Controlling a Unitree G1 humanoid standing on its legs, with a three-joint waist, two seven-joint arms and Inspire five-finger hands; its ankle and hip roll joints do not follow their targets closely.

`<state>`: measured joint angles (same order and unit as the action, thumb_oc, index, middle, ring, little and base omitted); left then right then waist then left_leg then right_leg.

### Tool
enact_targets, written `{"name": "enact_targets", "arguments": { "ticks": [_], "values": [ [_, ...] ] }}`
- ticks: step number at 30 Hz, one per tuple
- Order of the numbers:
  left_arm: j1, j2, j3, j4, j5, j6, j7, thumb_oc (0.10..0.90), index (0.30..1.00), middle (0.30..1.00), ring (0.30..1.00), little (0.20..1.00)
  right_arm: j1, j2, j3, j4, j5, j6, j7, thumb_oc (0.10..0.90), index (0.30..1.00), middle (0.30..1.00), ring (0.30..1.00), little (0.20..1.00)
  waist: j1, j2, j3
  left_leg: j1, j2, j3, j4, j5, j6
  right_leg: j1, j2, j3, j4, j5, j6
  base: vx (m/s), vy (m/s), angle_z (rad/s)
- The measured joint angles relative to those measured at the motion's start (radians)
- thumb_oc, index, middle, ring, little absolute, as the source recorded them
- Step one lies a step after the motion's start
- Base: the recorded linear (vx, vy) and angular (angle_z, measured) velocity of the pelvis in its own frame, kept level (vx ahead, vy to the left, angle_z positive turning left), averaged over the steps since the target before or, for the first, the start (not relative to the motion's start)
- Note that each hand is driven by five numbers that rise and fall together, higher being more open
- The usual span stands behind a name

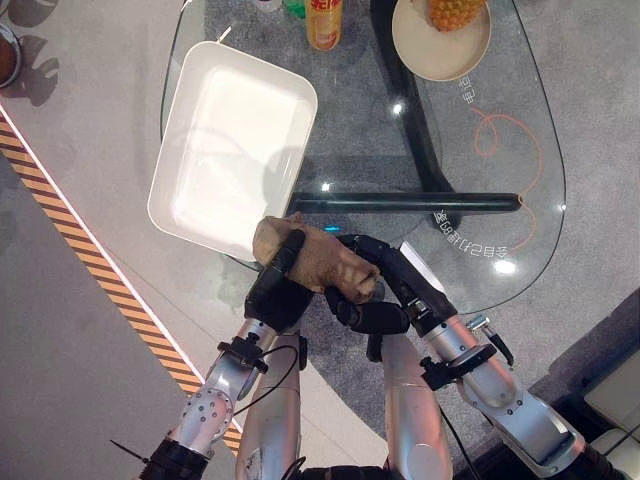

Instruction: Wipe the table with a cloth and put it in the basket.

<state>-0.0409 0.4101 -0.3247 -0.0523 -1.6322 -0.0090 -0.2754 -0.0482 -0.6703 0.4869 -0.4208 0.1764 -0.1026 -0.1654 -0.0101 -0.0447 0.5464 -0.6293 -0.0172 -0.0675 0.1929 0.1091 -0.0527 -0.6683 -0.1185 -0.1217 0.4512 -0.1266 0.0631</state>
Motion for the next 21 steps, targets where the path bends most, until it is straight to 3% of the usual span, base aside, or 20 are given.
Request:
{"name": "enact_targets", "arguments": {
  "ticks": [9, 21],
  "values": [
    [0.058, 0.02, 0.086, 0.0, -0.015, -0.019, -0.007, 0.1, 0.3, 0.3, 0.3, 0.2, 0.013, -0.003, -0.267, 0.023, -0.097, 0.055, -0.235, 0.8, 0.9, 0.9, 0.9, 0.9, -0.002, -0.002, 0.0, -0.001, 0.0, 0.001, 0.0, 0.0, 0.0, 0.0, 0.0, 0.0, -0.002, 0.002, 0.001, 0.0, 0.0, 0.0],
    [0.079, 0.029, 0.095, 0.0, -0.023, -0.016, -0.007, 0.1, 0.3, 0.3, 0.3, 0.2, 0.014, -0.002, -0.259, 0.024, -0.097, 0.058, -0.24, 0.8, 0.9, 0.9, 0.9, 0.9, 0.004, -0.002, 0.0, -0.001, 0.0, 0.001, 0.001, 0.0, 0.0, 0.0, 0.0, 0.0, -0.002, 0.003, 0.001, 0.0, 0.0, 0.0]
  ]
}}
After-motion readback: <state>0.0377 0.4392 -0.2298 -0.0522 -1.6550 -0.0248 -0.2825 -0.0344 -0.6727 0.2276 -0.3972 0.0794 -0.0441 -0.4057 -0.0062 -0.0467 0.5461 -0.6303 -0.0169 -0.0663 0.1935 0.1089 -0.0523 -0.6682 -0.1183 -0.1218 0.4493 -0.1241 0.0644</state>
